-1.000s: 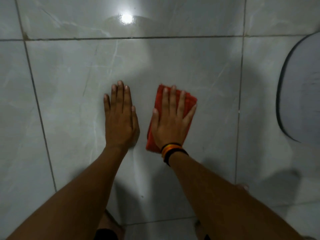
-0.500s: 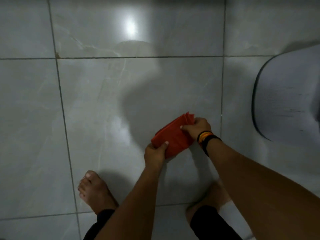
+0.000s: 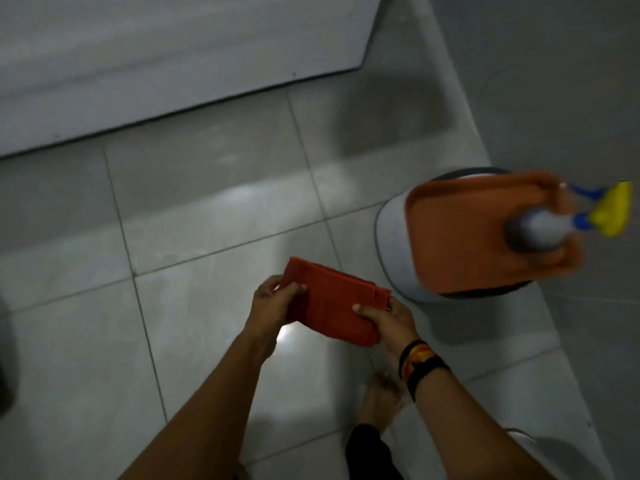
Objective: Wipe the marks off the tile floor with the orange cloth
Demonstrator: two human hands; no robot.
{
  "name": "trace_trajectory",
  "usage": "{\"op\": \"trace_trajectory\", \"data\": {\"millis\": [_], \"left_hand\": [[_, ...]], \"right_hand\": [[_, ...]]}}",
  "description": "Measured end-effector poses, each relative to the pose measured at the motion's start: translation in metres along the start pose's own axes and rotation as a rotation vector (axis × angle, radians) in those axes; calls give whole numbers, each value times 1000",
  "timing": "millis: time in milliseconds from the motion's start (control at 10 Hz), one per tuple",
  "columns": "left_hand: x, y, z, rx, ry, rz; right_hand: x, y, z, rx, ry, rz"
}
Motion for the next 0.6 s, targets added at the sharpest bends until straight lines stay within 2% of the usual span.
{"op": "trace_trajectory", "data": {"millis": [200, 300, 400, 500, 600], "left_hand": [[-124, -35, -122, -217, 85, 126], [-179, -21, -144, -286, 149, 145], [-227, 3, -149, -337, 213, 122], [-247, 15, -152, -411, 311, 68], [-233, 0, -151, -576, 560, -45]], "right_hand": [[80, -16, 90, 69, 326, -126], [104, 3, 102, 80, 453, -246], [119, 35, 93, 29, 565, -254], [122, 50, 88, -37, 593, -264], [136, 22, 55, -95, 467, -256]]}}
Point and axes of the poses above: each hand's wrist, its own y-axis towards the middle knuckle, its own x-axis out of the back of the hand, z = x × y, the point moved 1 cm from there along y, towards the middle knuckle, and after that the axes turned 4 degrees about y, right-handed, at the moved point
